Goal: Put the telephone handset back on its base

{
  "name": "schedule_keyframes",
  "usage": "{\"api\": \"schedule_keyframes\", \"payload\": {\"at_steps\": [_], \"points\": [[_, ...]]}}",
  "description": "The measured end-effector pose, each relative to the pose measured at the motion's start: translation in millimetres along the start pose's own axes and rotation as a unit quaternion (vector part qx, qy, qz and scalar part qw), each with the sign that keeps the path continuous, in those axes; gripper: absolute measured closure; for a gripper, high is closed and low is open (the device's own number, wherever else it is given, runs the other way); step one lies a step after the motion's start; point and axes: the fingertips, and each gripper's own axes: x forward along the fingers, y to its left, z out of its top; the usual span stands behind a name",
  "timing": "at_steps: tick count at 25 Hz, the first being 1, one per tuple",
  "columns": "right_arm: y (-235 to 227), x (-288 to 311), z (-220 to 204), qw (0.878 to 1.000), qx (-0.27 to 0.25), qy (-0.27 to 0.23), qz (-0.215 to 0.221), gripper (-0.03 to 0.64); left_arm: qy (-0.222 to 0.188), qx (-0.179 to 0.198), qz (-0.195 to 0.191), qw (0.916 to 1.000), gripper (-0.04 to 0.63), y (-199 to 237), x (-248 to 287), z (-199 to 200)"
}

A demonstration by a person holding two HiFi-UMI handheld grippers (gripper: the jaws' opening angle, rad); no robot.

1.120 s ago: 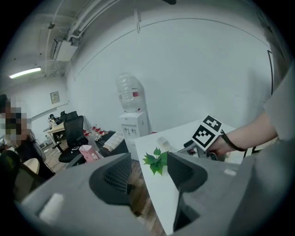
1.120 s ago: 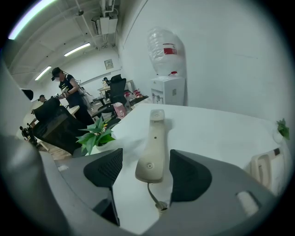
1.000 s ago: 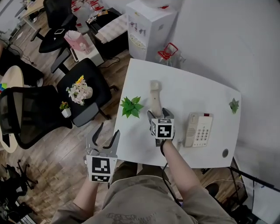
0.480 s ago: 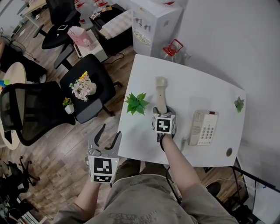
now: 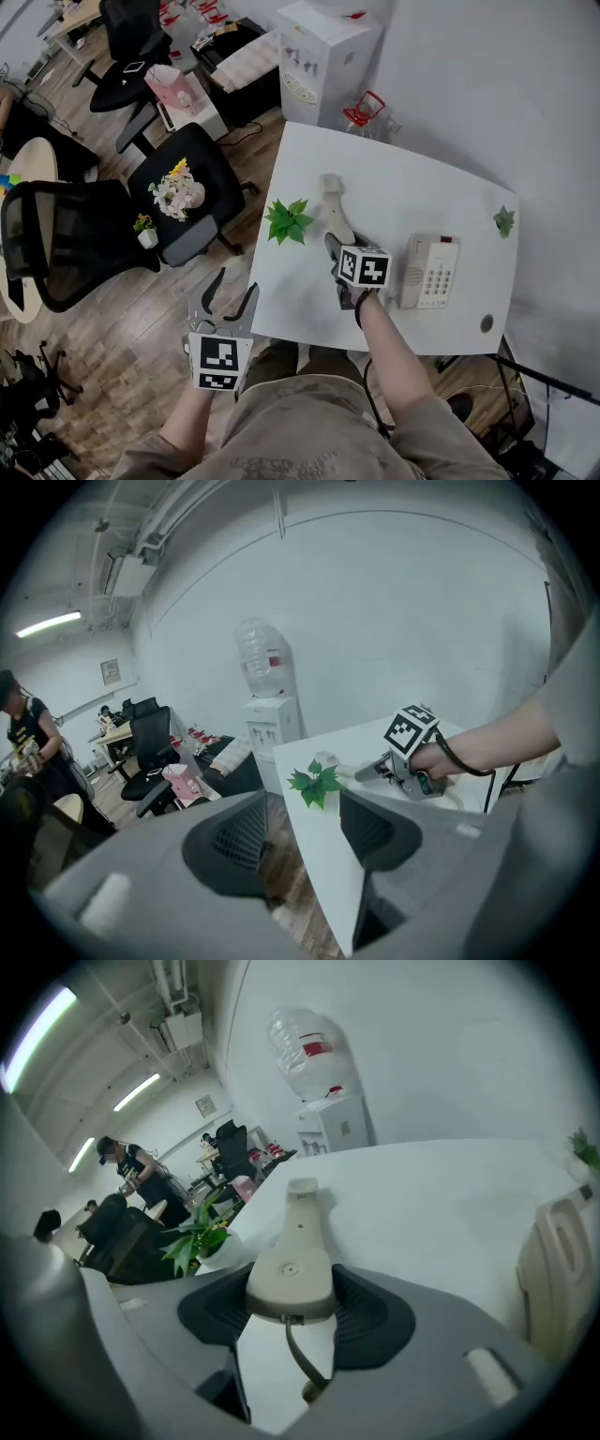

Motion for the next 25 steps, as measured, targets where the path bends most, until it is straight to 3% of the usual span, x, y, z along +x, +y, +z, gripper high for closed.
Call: {"api": "schedule_keyframes", "payload": {"at_steps": [10, 16, 25], "points": [[17, -66, 9, 0.984, 0.133, -0.04, 0.112, 0.347, -0.019, -0.002, -0.011, 0.9997, 0.352, -16, -7, 14], [29, -125, 28, 0.956, 0.206, -0.091, 0.187, 0.347, -0.041, -0.02, -0.028, 0.9985, 0.351, -26, -12, 33], [60, -221, 73, 0.933, 0.177, -0.179, 0.258, 0.347, -0.097, -0.041, -0.061, 0.9926, 0.351, -37, -27, 83]]}}
